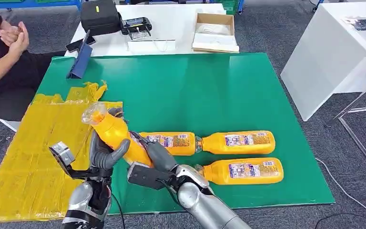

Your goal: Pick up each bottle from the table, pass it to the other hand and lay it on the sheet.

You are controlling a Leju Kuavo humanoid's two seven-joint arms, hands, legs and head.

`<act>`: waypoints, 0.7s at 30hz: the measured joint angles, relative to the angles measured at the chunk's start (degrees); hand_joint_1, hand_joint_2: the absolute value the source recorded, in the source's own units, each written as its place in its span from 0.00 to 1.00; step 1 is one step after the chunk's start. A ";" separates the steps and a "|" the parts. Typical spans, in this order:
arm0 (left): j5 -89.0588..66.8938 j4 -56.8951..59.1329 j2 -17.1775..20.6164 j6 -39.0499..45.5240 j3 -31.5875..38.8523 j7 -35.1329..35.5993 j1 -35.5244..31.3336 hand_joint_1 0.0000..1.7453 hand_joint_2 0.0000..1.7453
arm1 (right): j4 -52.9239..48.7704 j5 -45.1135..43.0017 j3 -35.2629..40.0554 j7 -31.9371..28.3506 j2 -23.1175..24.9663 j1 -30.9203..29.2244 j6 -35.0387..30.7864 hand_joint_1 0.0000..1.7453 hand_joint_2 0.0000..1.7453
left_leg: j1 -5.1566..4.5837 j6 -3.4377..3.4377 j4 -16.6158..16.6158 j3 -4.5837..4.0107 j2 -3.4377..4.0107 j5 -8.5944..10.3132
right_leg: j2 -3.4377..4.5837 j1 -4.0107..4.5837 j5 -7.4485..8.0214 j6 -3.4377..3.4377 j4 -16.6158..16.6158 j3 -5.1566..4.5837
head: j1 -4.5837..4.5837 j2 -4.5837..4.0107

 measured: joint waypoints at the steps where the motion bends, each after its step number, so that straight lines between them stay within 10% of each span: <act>1: -0.20 0.00 0.00 -0.02 -0.02 -0.15 0.01 1.00 1.00 | 0.11 0.00 0.00 -0.02 0.00 -0.04 0.00 1.00 1.00 | 0.00 0.00 0.00 0.00 0.00 0.00 | 0.00 0.00 0.00 0.00 0.00 0.00 | -0.02 0.00; 14: -4.94 -1.18 0.00 2.78 -0.28 -3.80 -0.01 1.00 1.00 | 0.31 1.07 0.20 -0.48 -0.13 -0.30 -3.39 1.00 1.00 | 0.01 0.00 0.00 0.01 0.01 0.00 | 0.01 0.01 0.00 0.00 0.00 -0.01 | 0.00 0.00; 15: -5.07 -1.33 0.00 2.80 -0.33 -3.85 -0.01 1.00 1.00 | 0.17 1.09 0.20 -0.48 -0.17 -0.30 -3.43 0.91 1.00 | 0.01 0.00 0.00 0.01 0.01 0.00 | 0.01 0.01 0.00 0.00 0.00 -0.01 | -0.02 0.00; 16: -5.24 -1.53 0.00 2.80 -0.35 -3.85 0.00 1.00 1.00 | 0.15 1.11 0.20 -0.48 -0.17 -0.31 -3.45 0.00 1.00 | 0.01 0.00 0.00 0.00 0.01 0.00 | 0.01 0.01 0.00 0.00 0.00 -0.01 | -0.02 0.00; 21: -11.35 -2.43 0.00 8.99 -0.37 -6.91 -0.28 1.00 1.00 | -0.83 3.44 0.02 -1.18 -0.61 -0.30 -7.99 0.00 1.00 | 0.01 0.00 0.00 -0.01 0.00 0.00 | 0.01 0.01 0.00 0.00 0.00 -0.03 | 0.00 0.00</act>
